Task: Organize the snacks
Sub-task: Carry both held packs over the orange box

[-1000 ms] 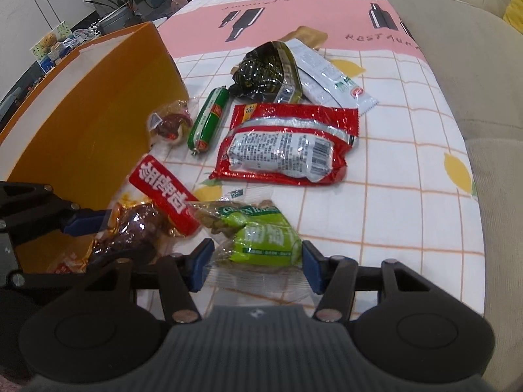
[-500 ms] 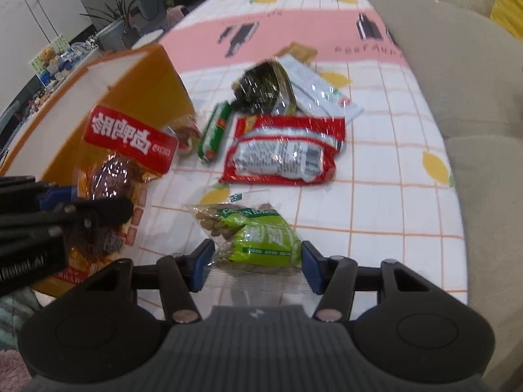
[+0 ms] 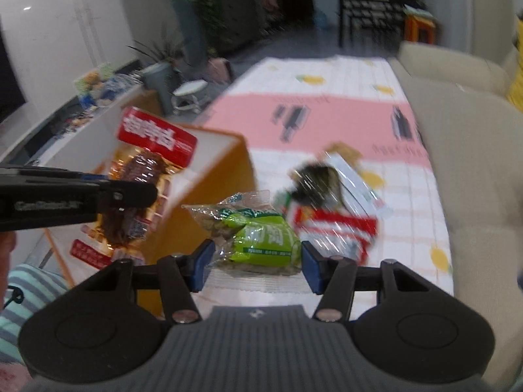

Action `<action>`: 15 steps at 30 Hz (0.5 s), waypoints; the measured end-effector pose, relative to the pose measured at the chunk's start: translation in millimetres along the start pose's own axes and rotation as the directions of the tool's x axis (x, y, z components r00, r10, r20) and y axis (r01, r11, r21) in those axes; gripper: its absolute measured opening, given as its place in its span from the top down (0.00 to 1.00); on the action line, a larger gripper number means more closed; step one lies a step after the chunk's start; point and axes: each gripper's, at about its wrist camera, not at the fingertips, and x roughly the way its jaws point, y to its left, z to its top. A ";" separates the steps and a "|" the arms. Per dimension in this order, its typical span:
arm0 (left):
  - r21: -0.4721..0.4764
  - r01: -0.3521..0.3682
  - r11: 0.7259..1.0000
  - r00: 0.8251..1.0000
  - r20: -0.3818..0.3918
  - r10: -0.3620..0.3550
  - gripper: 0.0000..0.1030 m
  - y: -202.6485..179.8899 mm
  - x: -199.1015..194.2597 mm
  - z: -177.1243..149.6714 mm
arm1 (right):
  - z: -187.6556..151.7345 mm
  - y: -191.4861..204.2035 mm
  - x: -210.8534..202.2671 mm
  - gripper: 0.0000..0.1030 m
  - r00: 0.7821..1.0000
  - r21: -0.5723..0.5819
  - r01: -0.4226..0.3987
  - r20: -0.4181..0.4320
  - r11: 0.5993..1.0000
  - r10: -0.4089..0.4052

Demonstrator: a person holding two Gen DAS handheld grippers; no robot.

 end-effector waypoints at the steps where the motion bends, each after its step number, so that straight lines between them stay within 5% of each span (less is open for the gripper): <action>1: -0.009 -0.008 1.000 1.000 0.004 0.008 0.79 6.8 -2.7 3.2 | 5.0 7.2 -1.4 0.47 1.000 -0.021 -0.012 0.012 1.000 0.012; 7: -0.012 -0.075 0.997 0.997 -0.002 0.075 0.79 47.5 -11.5 23.7 | 31.6 55.0 3.7 0.47 0.996 -0.165 -0.080 0.032 0.983 0.086; 15: 0.060 -0.104 0.993 0.984 -0.140 0.111 0.79 84.6 20.9 33.4 | 56.5 116.7 42.2 0.48 0.990 -0.420 -0.142 -0.053 0.896 0.132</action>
